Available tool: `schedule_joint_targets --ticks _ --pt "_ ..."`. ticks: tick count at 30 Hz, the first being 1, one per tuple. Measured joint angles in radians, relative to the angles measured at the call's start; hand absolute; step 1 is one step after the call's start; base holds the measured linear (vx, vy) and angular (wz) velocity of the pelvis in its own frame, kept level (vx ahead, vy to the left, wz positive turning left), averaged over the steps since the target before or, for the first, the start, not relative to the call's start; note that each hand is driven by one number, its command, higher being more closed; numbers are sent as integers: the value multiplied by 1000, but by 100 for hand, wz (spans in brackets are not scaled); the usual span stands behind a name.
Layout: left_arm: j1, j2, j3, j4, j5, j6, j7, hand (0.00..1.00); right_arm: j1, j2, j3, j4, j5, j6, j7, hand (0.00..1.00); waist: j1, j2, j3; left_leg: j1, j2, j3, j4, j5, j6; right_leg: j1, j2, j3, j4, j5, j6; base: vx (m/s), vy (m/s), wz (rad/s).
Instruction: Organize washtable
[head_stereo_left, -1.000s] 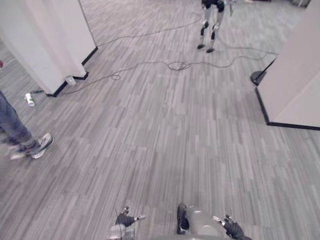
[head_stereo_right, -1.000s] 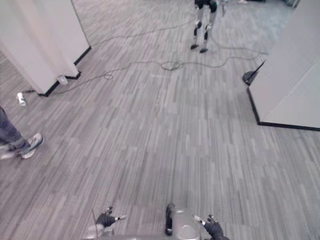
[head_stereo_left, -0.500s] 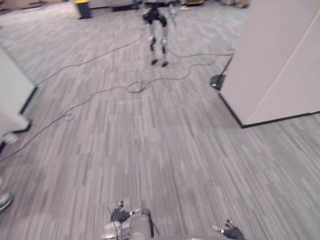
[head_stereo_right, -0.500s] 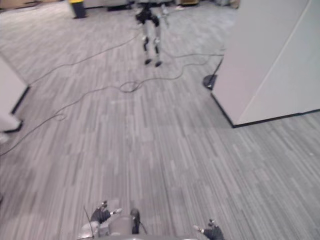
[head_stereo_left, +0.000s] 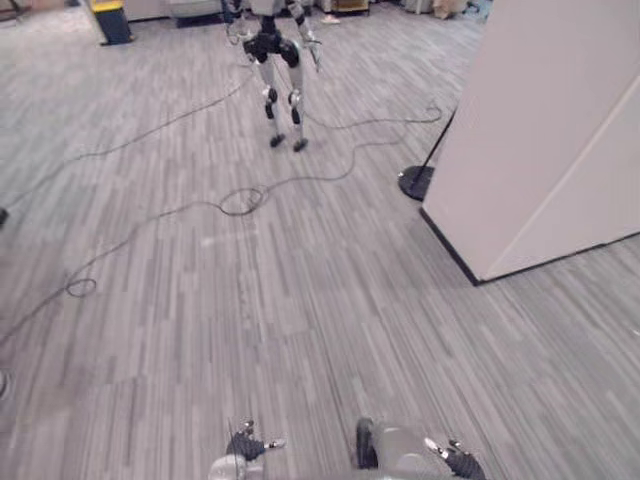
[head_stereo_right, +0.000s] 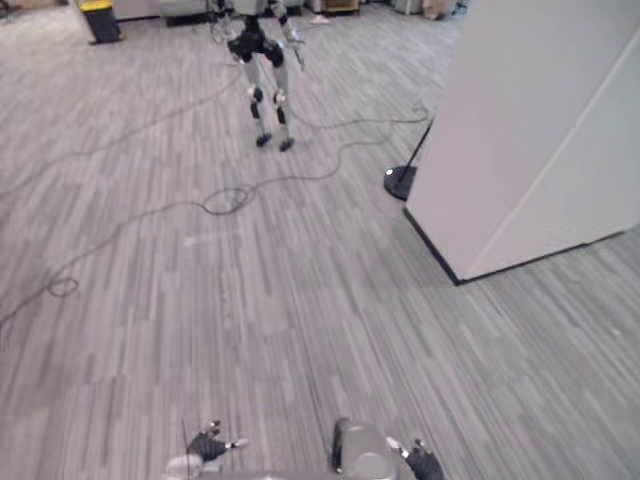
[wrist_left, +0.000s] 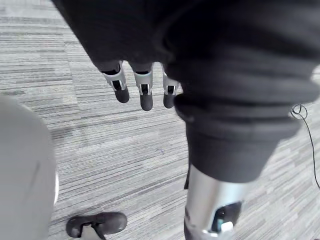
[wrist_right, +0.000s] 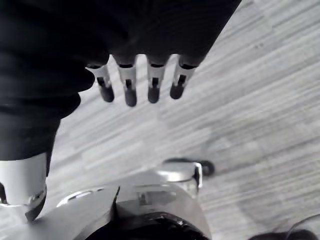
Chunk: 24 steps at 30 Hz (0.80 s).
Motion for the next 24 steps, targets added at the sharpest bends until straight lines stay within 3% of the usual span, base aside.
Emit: schedule_joint_targets --ticks 1,2,5,6,9,10,11,12,13,16,24 --pt "-1 -5 43 -7 0 1 0 0 3 -8 -2 -13 -1 3 0 0 -3 7 12 -82 36 -9 186 23 -51 37 10 -12 -14 -24 -10 457 -229 26" --pt "3 -16 76 -24 0 2 0 0 9 -12 -1 -21 -1 8 -1 0 1 17 17 -146 82 -7 369 32 -75 94 25 -28 -39 -44 -19 452 -213 25" --pt "4 -10 75 -48 -1 0 1 0 10 -3 -2 -19 0 6 -2 0 12 -2 21 -199 149 115 517 29 -69 257 27 -53 -131 -56 -31 426 -174 12" --pt "1 -10 74 -48 -1 -1 1 0 10 -2 -3 -17 0 6 -2 0 18 -4 20 -200 150 148 494 28 -67 282 23 -55 -151 -56 -30 372 -117 3" --pt "-2 -10 63 -57 -1 -2 1 0 2 2 -22 2 0 6 -2 0 21 -7 19 -199 130 303 204 27 -45 358 5 -82 -202 -55 -29 294 -23 18" --pt "-3 -10 58 -56 -1 -1 1 0 2 1 -26 2 0 6 -3 0 17 -2 18 -201 103 343 39 96 17 371 9 -96 -200 -59 -23 356 66 34" --pt "0 -11 39 -54 -1 -1 1 0 4 -2 -33 0 0 6 -3 0 16 11 14 -206 79 346 -72 229 63 378 24 -107 -194 -72 -1 233 63 39" --pt "0 -2 28 -51 -1 0 0 0 4 3 -36 3 0 8 -4 0 15 10 10 -187 73 364 -95 214 86 392 22 -110 -197 -81 12 251 90 61" --pt "0 13 17 -38 -1 0 -1 0 6 13 -40 2 -1 8 -4 0 2 -17 7 -146 35 350 -176 225 77 402 7 -121 -197 -85 18 176 74 56" --pt "9 18 17 -35 0 2 -1 0 1 31 -42 1 -2 5 -4 0 1 -36 -6 -76 -30 337 -369 283 66 409 -10 -122 -207 -83 22 191 76 39" --pt "30 37 -56 -36 10 -2 -2 0 -2 27 -22 1 -11 6 -4 0 -1 -32 -10 -40 -62 235 -407 293 67 426 -28 -143 -100 -68 47 111 -27 42"
